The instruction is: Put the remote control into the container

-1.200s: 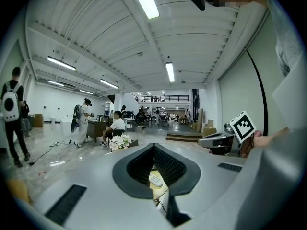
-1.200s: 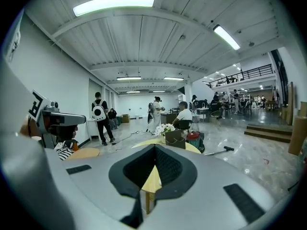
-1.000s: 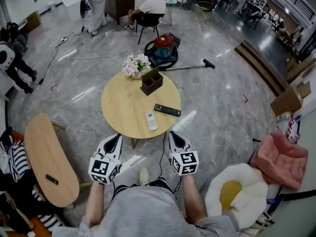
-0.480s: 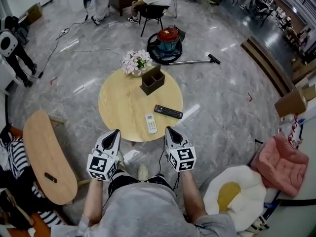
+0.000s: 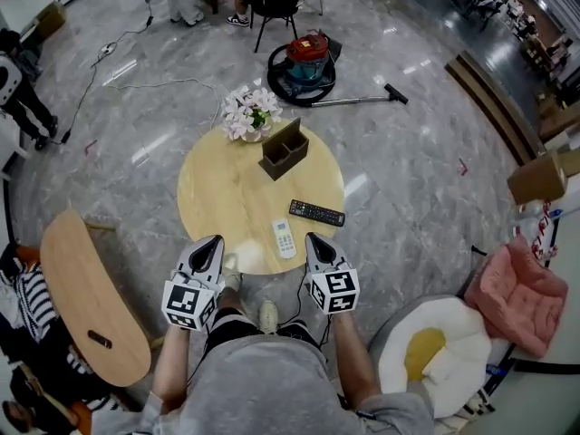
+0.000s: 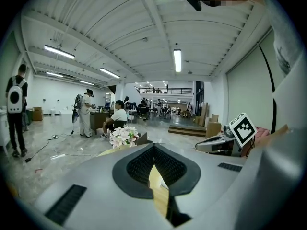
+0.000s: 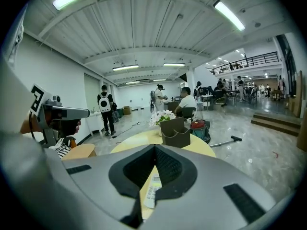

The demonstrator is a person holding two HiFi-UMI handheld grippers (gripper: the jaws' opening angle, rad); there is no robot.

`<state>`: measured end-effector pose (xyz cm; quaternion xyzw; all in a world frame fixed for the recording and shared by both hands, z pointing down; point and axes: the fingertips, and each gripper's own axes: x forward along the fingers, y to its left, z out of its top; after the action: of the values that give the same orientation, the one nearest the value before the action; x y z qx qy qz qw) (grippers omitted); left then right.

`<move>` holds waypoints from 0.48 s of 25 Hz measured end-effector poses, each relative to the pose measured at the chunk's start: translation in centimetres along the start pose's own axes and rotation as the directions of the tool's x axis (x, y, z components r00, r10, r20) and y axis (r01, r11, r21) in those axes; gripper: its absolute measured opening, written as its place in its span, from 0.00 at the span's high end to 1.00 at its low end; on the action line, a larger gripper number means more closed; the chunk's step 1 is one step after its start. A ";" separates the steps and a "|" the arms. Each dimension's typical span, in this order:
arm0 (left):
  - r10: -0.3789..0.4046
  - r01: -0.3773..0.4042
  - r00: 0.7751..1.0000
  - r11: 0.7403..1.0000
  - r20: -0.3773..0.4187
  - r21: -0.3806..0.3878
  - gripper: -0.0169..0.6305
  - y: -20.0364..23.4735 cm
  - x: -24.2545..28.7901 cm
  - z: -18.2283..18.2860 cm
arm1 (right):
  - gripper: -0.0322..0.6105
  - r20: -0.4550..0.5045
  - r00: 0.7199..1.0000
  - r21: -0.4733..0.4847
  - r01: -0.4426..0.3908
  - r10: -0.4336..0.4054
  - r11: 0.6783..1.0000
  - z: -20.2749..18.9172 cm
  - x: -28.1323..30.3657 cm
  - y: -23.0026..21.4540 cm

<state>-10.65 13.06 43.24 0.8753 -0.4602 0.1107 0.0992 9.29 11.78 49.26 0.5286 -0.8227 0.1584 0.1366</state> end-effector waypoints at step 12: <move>-0.099 0.097 0.987 0.995 -0.123 -0.026 0.96 5.1 7.6 -3.2 | 0.94 -0.130 0.991 0.047 0.035 -0.028 0.998 -2.8 7.1 -1.2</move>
<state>-11.01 5.09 48.81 0.8873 -0.4105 0.1552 0.1414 7.70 6.56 54.78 0.5333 -0.7995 0.2105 0.1790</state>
